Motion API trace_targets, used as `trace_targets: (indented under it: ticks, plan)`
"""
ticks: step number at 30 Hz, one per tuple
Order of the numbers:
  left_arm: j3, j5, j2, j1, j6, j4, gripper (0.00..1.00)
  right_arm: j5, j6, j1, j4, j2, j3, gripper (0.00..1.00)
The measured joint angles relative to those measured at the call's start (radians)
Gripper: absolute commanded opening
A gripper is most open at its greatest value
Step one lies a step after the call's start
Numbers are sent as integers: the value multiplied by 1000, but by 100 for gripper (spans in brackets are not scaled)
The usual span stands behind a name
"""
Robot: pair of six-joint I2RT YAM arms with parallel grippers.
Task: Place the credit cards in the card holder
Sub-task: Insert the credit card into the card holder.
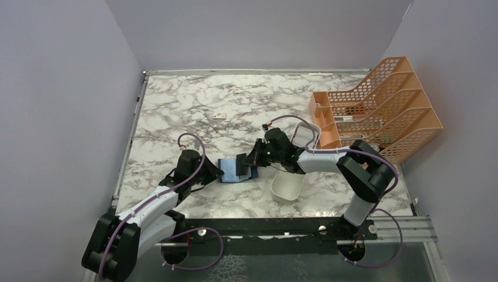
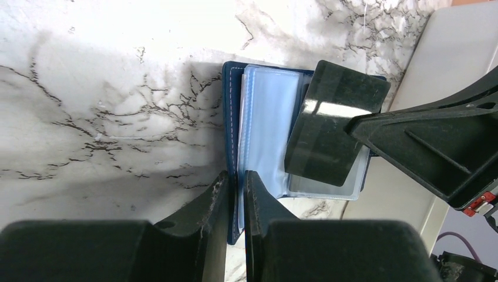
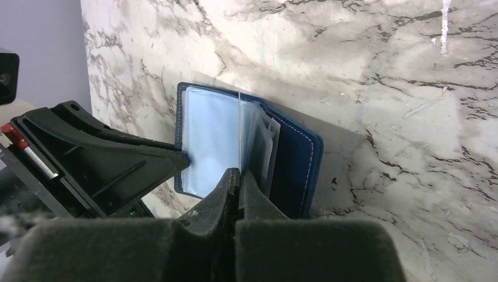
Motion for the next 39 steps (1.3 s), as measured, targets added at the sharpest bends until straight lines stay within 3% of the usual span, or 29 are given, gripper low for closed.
trace_targets:
  ticks: [30, 39]
  plan:
    - [-14, -25, -5, 0, 22, -13, 13, -53, 158, -1, 259, 60, -113, 1]
    - [-14, -25, -5, 0, 23, -13, 13, -68, 142, -1, 201, 65, -93, 1]
